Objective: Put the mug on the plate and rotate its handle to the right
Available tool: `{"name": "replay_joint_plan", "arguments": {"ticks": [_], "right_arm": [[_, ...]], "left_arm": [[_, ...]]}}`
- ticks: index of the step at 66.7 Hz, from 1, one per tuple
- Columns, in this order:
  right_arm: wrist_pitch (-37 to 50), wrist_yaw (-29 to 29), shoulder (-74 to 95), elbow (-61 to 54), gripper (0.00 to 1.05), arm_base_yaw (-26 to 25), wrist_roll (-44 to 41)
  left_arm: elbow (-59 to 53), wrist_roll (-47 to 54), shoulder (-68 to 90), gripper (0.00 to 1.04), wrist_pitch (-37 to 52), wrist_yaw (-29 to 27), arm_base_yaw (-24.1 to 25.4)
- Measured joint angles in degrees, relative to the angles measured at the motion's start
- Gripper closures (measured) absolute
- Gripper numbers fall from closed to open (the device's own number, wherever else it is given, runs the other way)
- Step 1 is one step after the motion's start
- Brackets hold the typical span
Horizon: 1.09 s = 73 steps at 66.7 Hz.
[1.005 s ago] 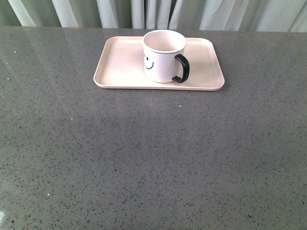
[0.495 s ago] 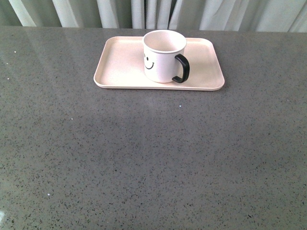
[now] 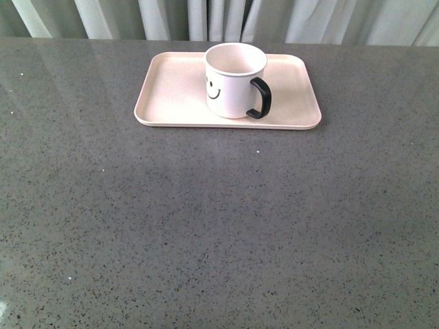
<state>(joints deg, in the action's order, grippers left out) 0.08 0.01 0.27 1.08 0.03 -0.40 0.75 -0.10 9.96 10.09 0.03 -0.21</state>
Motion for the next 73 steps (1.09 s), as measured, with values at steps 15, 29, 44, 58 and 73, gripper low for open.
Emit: {"name": "replay_joint_plan", "arguments": {"ticks": [15, 29, 44, 58, 73], "right_arm": [[0.0, 0.0, 0.0, 0.0, 0.09, 0.0, 0.0], [0.0, 0.0, 0.0, 0.0, 0.09, 0.0, 0.0], [0.0, 0.0, 0.0, 0.0, 0.09, 0.0, 0.0], [-9.5, -10.2, 5.6, 3.9, 0.09, -3.2, -3.8], [-8.4, -26.1, 53.4, 30.0, 0.09, -10.7, -13.0]], "left_arm": [[0.0, 0.0, -9.0, 1.03, -10.1, 0.0, 0.0], [0.0, 0.0, -9.0, 0.80, -10.1, 0.0, 0.0], [0.0, 0.0, -9.0, 0.39, -10.1, 0.0, 0.0], [0.0, 0.0, -9.0, 0.09, -10.1, -0.1, 0.0], [0.0, 0.0, -9.0, 0.09, -10.1, 0.0, 0.0]]}}
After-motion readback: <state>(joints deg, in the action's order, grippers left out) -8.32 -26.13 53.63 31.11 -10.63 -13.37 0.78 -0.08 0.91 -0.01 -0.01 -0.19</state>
